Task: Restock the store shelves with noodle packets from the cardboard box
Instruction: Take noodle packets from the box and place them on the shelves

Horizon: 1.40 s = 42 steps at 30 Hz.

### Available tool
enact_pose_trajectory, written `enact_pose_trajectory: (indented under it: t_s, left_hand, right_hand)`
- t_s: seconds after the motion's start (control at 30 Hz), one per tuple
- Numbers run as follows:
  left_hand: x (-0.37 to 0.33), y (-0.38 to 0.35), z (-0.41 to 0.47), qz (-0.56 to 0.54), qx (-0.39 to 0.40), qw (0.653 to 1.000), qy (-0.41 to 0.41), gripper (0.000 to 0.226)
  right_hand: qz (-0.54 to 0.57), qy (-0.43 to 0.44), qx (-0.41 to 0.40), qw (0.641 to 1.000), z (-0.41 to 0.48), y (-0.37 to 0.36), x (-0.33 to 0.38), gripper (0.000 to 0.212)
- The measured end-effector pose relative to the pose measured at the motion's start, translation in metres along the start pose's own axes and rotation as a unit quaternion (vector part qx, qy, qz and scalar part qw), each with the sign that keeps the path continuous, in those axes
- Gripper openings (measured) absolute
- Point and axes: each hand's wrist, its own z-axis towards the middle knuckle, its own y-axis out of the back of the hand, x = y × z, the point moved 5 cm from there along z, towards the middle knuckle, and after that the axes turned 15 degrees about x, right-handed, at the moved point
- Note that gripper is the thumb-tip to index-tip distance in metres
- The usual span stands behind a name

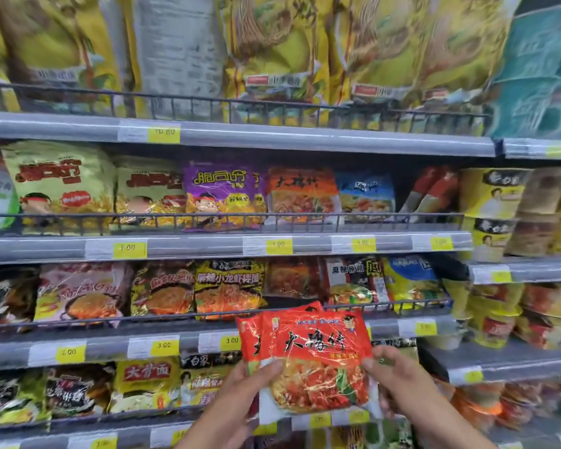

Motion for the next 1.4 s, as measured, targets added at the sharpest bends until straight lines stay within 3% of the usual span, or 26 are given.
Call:
enact_pose_trajectory:
  t_s: [0.4,0.6,0.77,0.87,0.97,1.1,1.23,1.33,1.4]
  left_hand:
    - [0.020,-0.010,0.012,-0.021,-0.067,0.997,-0.039,0.028]
    - [0.031,0.013,-0.007,-0.026,-0.164,0.985,-0.033,0.073]
    - [0.038,0.022,-0.017,-0.026,-0.183,0.983,-0.020,0.031]
    - [0.042,0.029,-0.023,-0.017,-0.190,0.981,-0.019,0.038]
    - [0.044,0.037,-0.028,-0.025,-0.196,0.980,-0.015,0.055]
    - [0.047,0.045,-0.025,-0.035,-0.188,0.981,-0.016,0.048]
    - [0.045,0.046,-0.019,-0.063,-0.150,0.986,-0.025,0.050]
    - [0.039,0.043,-0.011,-0.095,-0.121,0.987,-0.046,0.054]
    - [0.034,0.039,-0.004,-0.105,-0.097,0.988,-0.058,0.052]
  right_hand:
    - [-0.020,0.078,0.010,0.997,0.028,0.042,0.011,0.013]
    - [-0.036,0.108,-0.028,0.993,0.078,0.056,0.034,0.012]
    - [-0.016,0.118,-0.059,0.991,0.122,0.055,0.053,0.020]
    - [0.000,0.106,-0.081,0.991,0.149,0.051,0.062,0.033]
    - [-0.036,0.058,-0.107,0.992,0.171,0.047,0.063,0.027]
    - [-0.104,0.008,-0.062,0.993,0.178,0.033,0.065,0.026]
    - [-0.200,0.030,-0.034,0.979,0.178,0.026,0.068,0.013]
    - [-0.304,0.033,-0.039,0.951,0.169,0.030,0.072,0.028]
    - [-0.295,0.065,-0.047,0.952,0.153,0.032,0.074,0.024]
